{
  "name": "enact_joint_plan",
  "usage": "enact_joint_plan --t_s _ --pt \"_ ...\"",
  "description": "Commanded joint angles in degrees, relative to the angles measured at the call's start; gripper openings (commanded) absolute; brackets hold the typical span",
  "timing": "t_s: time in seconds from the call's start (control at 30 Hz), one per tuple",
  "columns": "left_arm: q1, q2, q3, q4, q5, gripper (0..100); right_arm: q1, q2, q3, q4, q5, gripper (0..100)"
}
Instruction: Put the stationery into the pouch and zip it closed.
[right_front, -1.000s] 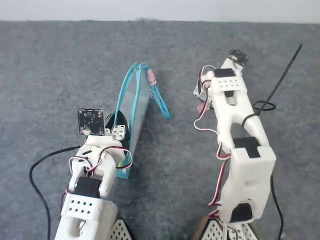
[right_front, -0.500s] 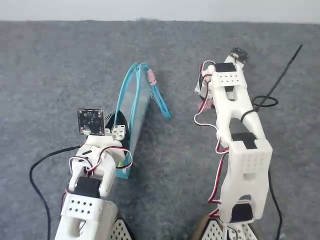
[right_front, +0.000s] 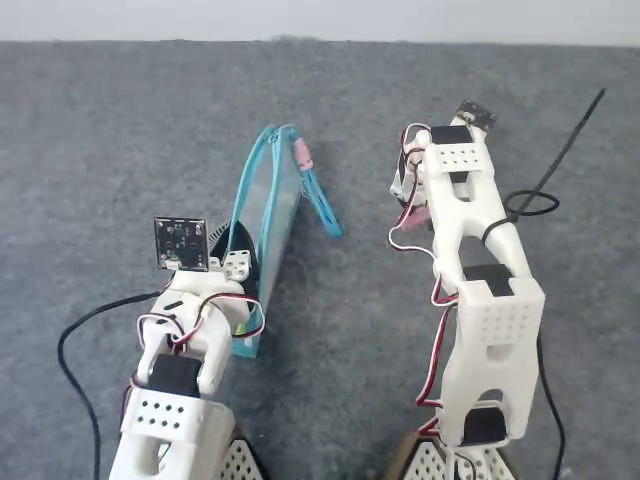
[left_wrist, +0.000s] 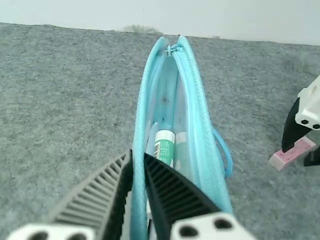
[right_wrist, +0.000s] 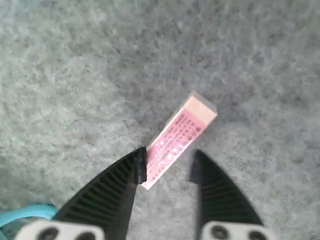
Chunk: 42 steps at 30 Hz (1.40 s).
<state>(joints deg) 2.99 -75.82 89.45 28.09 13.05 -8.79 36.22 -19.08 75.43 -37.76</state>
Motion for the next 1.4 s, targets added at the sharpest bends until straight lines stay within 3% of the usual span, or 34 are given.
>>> enact_joint_plan --t_s 0.0,0.2,0.5,0.67,0.77,0.9,1.37 --pt "0.62 0.18 1.19 -0.18 -0.7 1 0.4 -0.48 -0.35 1.36 1.41 3.5" --pt "0.62 0.18 1.19 -0.26 -0.7 1 1.27 -1.36 -0.44 1.63 5.8 3.0" --pt "0.26 0.18 1.19 -0.44 -0.7 1 3.47 -13.05 -0.18 10.77 7.47 3.4" --pt "0.35 0.18 1.19 -0.44 -0.7 1 3.82 -10.68 -0.09 6.9 8.18 4.9" --pt "0.53 0.18 1.19 -0.44 -0.7 1 2.42 -7.96 -0.26 4.97 10.9 14.7" --pt "0.53 0.18 1.19 -0.44 -0.7 1 0.66 -6.46 -0.44 3.74 6.33 24.1" --pt "0.18 0.18 1.19 -0.35 -0.7 1 -0.92 0.57 -0.44 -1.01 6.15 24.1"
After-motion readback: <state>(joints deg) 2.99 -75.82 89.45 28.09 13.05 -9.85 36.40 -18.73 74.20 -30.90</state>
